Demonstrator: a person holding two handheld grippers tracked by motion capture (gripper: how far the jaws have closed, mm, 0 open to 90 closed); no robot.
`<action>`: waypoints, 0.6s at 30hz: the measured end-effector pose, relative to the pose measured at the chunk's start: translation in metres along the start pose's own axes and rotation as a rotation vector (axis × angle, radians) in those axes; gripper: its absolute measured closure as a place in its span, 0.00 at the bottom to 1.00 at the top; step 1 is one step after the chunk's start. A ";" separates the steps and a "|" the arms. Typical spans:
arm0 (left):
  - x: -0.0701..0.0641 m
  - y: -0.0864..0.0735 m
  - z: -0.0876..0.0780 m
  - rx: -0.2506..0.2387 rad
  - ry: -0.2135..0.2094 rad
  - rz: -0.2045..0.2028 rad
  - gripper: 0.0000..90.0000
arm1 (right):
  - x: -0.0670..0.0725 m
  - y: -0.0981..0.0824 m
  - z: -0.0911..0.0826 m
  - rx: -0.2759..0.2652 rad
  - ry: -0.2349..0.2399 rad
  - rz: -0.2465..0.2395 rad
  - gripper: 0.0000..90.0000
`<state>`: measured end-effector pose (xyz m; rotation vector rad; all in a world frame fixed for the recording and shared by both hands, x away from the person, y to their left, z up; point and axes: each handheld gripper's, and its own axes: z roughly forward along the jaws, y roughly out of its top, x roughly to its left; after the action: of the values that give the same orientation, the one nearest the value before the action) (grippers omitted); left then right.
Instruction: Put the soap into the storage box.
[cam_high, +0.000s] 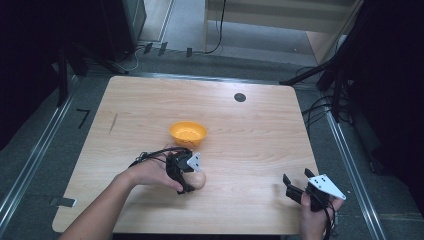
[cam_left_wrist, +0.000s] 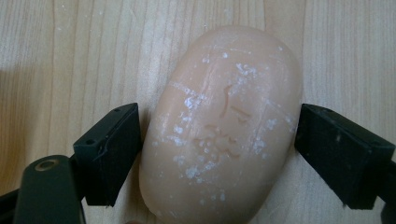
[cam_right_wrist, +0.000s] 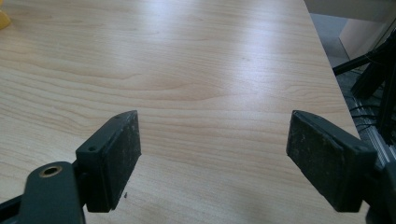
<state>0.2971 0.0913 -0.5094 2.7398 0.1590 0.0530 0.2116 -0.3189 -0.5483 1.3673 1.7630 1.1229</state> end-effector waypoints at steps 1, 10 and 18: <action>0.000 0.000 -0.001 -0.007 -0.001 0.004 0.26 | 0.000 0.000 0.000 0.001 0.001 -0.001 0.21; 0.001 0.001 -0.003 -0.007 0.010 0.002 0.33 | 0.000 0.000 0.000 0.003 0.002 0.003 0.21; 0.003 -0.001 -0.014 -0.028 0.008 0.001 0.36 | 0.000 0.000 0.000 0.002 0.003 0.006 0.21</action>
<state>0.2994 0.0976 -0.4965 2.7125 0.1580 0.0666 0.2120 -0.3191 -0.5482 1.3735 1.7641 1.1267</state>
